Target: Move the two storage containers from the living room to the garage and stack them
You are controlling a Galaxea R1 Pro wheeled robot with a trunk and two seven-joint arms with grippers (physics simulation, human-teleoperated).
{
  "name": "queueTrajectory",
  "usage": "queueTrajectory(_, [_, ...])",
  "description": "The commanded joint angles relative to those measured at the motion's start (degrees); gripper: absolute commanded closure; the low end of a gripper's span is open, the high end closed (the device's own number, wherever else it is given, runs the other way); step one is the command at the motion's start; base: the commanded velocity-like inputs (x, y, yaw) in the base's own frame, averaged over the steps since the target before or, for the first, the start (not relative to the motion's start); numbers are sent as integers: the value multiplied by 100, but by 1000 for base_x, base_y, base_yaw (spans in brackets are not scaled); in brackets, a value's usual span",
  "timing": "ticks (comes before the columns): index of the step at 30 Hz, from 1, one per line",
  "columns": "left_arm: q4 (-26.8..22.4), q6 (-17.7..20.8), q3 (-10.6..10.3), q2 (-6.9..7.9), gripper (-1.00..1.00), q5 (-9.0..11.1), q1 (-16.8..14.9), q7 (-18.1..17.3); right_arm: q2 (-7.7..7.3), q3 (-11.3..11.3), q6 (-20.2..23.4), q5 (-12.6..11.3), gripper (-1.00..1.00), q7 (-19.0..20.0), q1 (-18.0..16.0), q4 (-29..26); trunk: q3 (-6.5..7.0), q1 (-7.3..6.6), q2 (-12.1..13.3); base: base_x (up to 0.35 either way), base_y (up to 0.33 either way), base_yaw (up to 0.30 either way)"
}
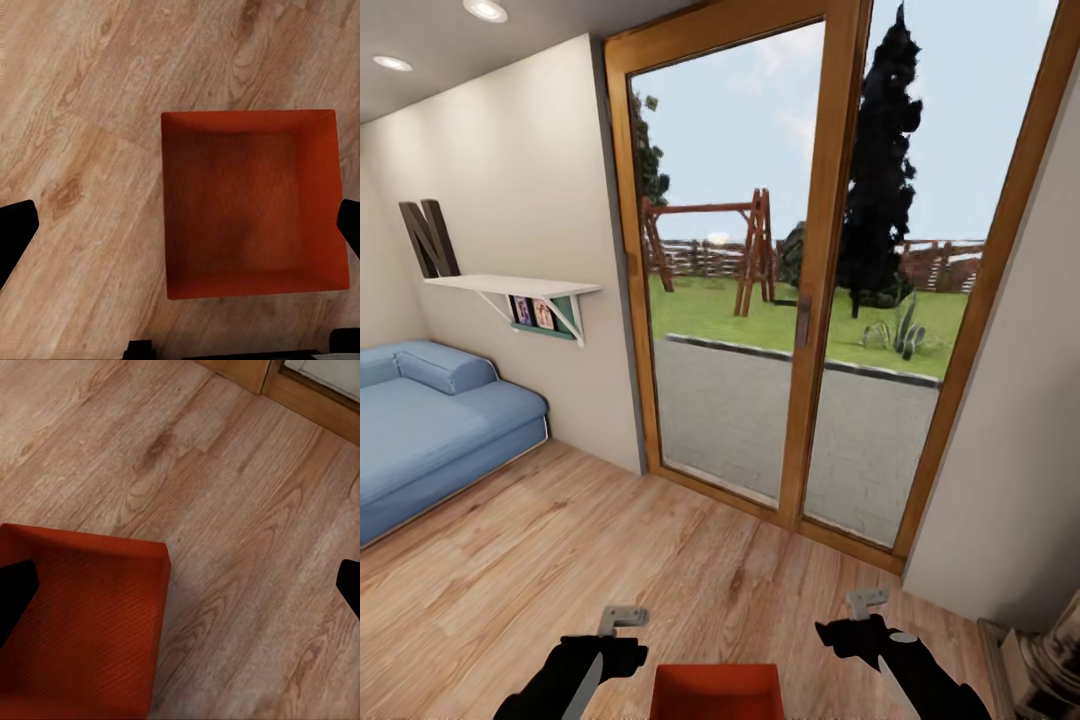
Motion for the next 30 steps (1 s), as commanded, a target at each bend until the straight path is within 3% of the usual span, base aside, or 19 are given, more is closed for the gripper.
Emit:
queueTrajectory(1, [-9,28,-11,2,-100,53,-3,25,-4,20,33,18,-100,9,-3,-12,-20,2,-9,0,0,0])
queueTrajectory(9, [-9,22,-13,-6,-100,32,-3,33,-7,20,31,21,-100,411,-3,-12,-92,2,-9,0,0,74])
queueTrajectory(30, [-9,22,-19,-48,-100,47,-3,33,-7,-7,1,12,-100,431,-3,31,-284,2,-9,0,0,-8])
